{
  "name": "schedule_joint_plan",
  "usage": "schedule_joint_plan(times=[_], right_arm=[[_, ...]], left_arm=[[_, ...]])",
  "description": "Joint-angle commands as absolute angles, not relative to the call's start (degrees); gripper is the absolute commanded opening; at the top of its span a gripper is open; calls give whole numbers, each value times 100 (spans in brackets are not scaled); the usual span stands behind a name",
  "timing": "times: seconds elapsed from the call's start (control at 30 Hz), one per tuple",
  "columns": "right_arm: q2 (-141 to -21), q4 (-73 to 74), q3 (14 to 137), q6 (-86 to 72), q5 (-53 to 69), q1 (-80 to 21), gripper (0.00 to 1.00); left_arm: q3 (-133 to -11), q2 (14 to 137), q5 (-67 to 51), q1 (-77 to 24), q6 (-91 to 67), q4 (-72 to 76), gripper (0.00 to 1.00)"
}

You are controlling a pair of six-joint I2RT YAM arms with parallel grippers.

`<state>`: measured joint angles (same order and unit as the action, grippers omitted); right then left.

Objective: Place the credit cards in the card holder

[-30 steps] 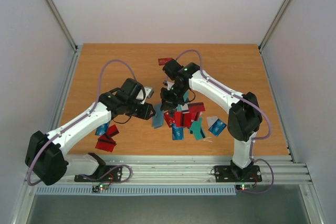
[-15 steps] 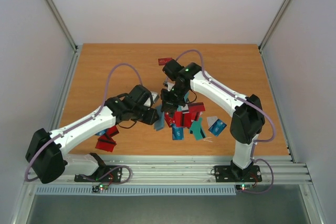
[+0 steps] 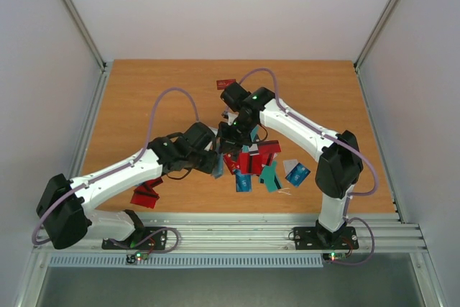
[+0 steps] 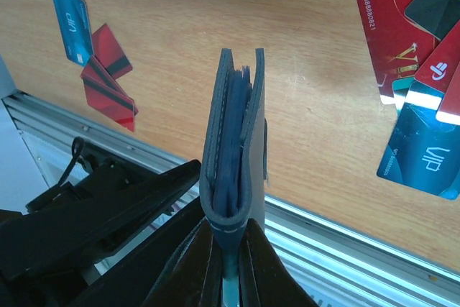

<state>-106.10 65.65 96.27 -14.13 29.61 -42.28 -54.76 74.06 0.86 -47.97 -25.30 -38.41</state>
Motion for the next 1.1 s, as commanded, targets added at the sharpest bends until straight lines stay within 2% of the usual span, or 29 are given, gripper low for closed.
schedule_joint_plan(times=[0.0, 0.27, 0.43, 0.77, 1.07], right_arm=[[-10241, 6706, 9568, -1562, 3358, -4373, 1], [-10232, 6574, 9479, -1571, 3503, -4370, 1], [-10198, 6498, 9325, -1537, 3595, -4376, 1], [-10090, 6307, 8895, -1340, 3650, -4372, 1], [-10504, 6031, 9003, -1219, 3891, -4359, 1]], left_arm=[[-5481, 7401, 571, -4781, -2619, -3804, 12], [-5010, 7084, 525, -4789, -2649, -3336, 0], [-4888, 7024, 646, -4788, -2710, -3284, 0], [-5046, 7135, 1594, -4720, -3094, -4078, 0], [-5079, 6989, 945, -4228, -2865, -4107, 0]])
